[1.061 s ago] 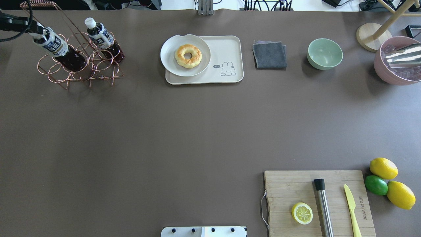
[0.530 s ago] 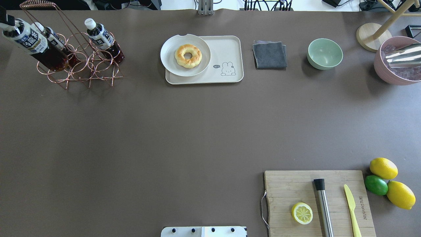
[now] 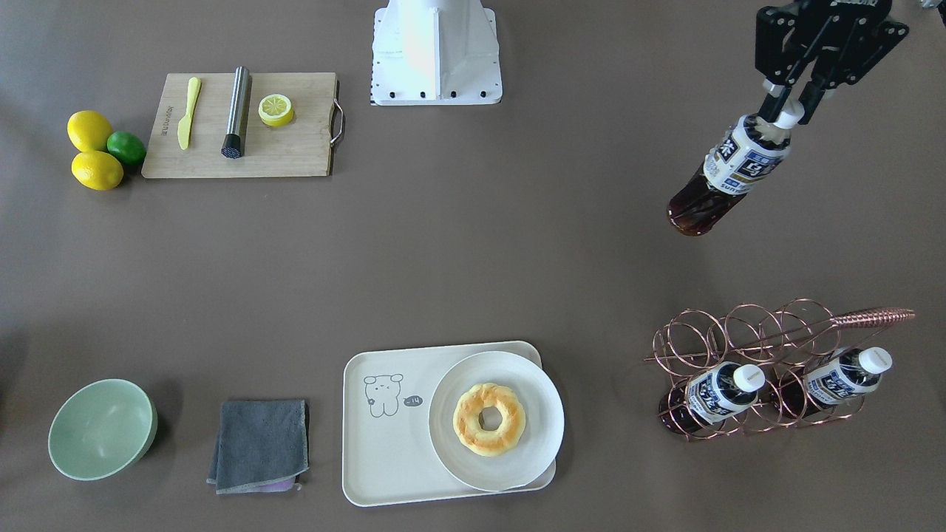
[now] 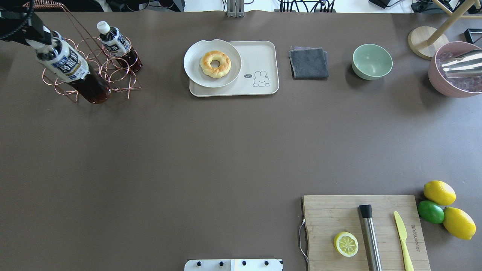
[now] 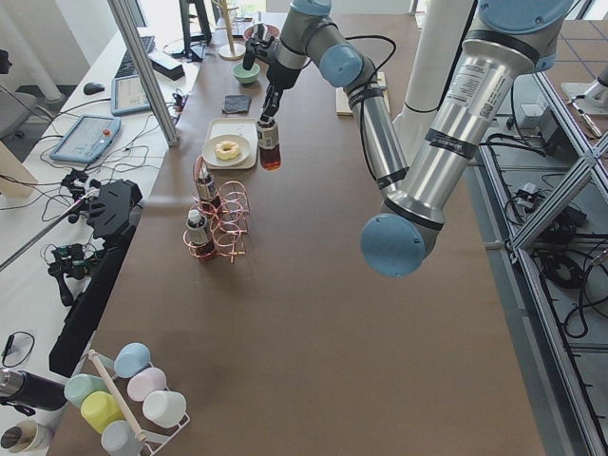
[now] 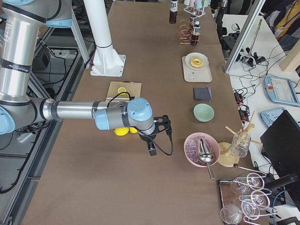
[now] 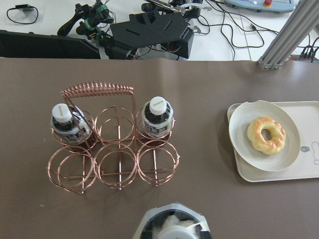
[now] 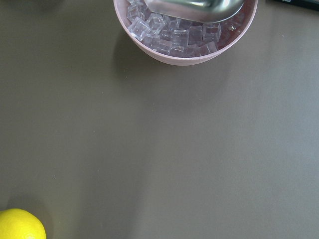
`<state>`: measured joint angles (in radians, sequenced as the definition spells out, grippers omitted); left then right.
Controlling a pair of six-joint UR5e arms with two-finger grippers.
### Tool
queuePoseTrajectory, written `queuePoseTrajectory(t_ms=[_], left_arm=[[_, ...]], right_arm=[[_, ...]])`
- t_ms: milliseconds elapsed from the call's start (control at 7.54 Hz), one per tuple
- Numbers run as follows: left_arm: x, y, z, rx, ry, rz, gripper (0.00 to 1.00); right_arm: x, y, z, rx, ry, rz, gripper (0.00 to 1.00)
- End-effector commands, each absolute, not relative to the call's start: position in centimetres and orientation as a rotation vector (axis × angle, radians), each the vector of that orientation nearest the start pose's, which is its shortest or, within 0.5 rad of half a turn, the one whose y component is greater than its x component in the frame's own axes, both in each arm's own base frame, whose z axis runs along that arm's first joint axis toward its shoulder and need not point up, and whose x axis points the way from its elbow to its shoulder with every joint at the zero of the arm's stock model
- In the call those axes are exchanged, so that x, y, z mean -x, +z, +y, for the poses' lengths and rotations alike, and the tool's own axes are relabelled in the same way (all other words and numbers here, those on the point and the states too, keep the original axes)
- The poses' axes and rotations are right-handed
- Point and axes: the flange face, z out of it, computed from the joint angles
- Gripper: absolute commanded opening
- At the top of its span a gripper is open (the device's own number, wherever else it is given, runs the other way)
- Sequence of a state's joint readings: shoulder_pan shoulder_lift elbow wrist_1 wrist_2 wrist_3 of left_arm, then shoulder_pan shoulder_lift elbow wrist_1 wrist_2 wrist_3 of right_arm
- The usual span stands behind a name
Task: Place tea on tray
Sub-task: 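Grasp the tea bottle with the left gripper and lift it from the rack, then carry the bottle with the left gripper and set it on the table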
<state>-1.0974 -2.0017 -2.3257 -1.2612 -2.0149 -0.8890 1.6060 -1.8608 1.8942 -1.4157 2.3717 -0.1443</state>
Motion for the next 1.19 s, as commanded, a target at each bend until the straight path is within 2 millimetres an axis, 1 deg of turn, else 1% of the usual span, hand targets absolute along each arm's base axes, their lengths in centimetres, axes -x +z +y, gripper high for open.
queuePoseTrajectory(t_ms=[0, 133, 265, 398, 530, 796, 928, 1061], left_arm=[[-22.9, 8.8, -44.0, -0.38, -0.22, 0.814, 0.0], [-27.7, 5.5, -44.5, -0.377, -0.247, 0.785, 0.0], [-31.8, 2.9, -45.6, -0.36, -0.264, 0.772, 0.0], [-35.4, 0.4, -46.9, -0.331, -0.285, 0.759, 0.0], [-38.2, -0.4, -46.0, -0.335, -0.271, 0.75, 0.0], [-44.5, 0.3, -41.6, -0.315, -0.237, 0.747, 0.0], [-47.9, 1.4, -38.5, -0.282, -0.213, 0.758, 0.0], [-49.8, 2.4, -37.7, -0.287, -0.212, 0.773, 0.0]], right_arm=[[-7.4, 60.4, -37.9, -0.253, -0.181, -0.795, 1.0], [-7.4, 60.4, -37.9, -0.253, -0.181, -0.795, 1.0], [-7.4, 60.4, -37.9, -0.253, -0.181, -0.795, 1.0], [-7.4, 60.4, -37.9, -0.252, -0.181, -0.8, 1.0], [-7.4, 60.4, -37.8, -0.251, -0.18, -0.804, 1.0], [-7.3, 60.5, -37.7, -0.247, -0.179, -0.811, 1.0], [-7.3, 60.5, -37.7, -0.249, -0.179, -0.811, 1.0], [-7.3, 60.4, -37.9, -0.251, -0.179, -0.811, 1.0]])
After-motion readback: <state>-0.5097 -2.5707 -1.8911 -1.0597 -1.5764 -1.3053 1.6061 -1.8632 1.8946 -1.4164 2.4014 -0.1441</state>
